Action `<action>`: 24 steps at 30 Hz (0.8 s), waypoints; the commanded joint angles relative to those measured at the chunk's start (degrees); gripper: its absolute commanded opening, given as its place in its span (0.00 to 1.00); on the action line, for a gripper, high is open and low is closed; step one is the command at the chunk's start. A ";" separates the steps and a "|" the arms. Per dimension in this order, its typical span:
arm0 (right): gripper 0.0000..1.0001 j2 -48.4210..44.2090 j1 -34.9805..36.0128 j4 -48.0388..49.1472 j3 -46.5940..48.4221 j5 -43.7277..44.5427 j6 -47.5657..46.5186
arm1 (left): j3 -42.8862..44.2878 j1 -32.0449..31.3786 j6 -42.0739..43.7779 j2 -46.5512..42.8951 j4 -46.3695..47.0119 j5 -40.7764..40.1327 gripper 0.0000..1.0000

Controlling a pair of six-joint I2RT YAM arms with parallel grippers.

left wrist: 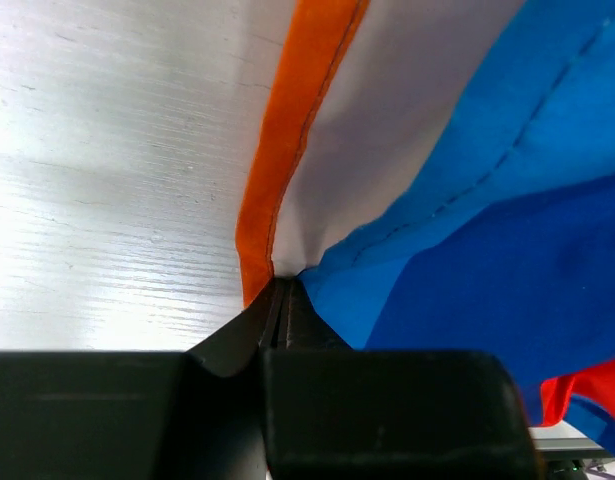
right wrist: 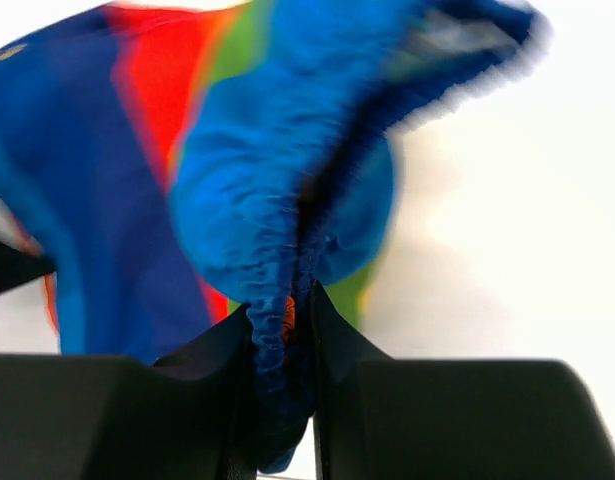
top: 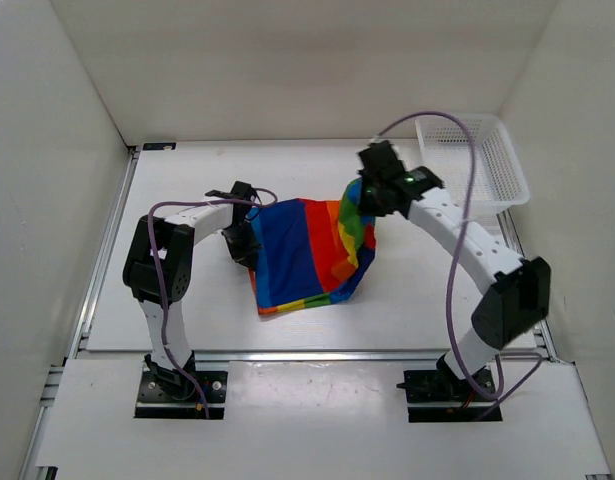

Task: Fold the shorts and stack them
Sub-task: Fold the shorts

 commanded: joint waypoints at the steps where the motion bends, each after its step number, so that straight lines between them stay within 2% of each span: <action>1: 0.00 7.07 11.38 -3.96 6.65 7.94 -1.83 | 0.55 -0.79 -0.04 1.54 1.62 -0.04 0.11; 4: 0.00 14.10 18.59 -5.71 13.94 9.97 -1.83 | 0.55 -0.79 -0.04 1.54 1.62 -0.04 0.11; 10: 0.00 23.96 25.56 -6.33 22.21 11.39 -1.83 | 0.03 -0.79 -0.04 0.40 1.62 -0.04 0.11; 14: 0.00 26.70 26.98 -6.33 25.03 10.76 -1.83 | 0.03 -0.79 -0.04 -1.53 1.62 1.80 0.11; 24: 0.00 26.70 28.03 -0.98 24.51 4.27 -2.36 | 1.08 -0.18 1.10 -2.50 1.62 2.95 0.11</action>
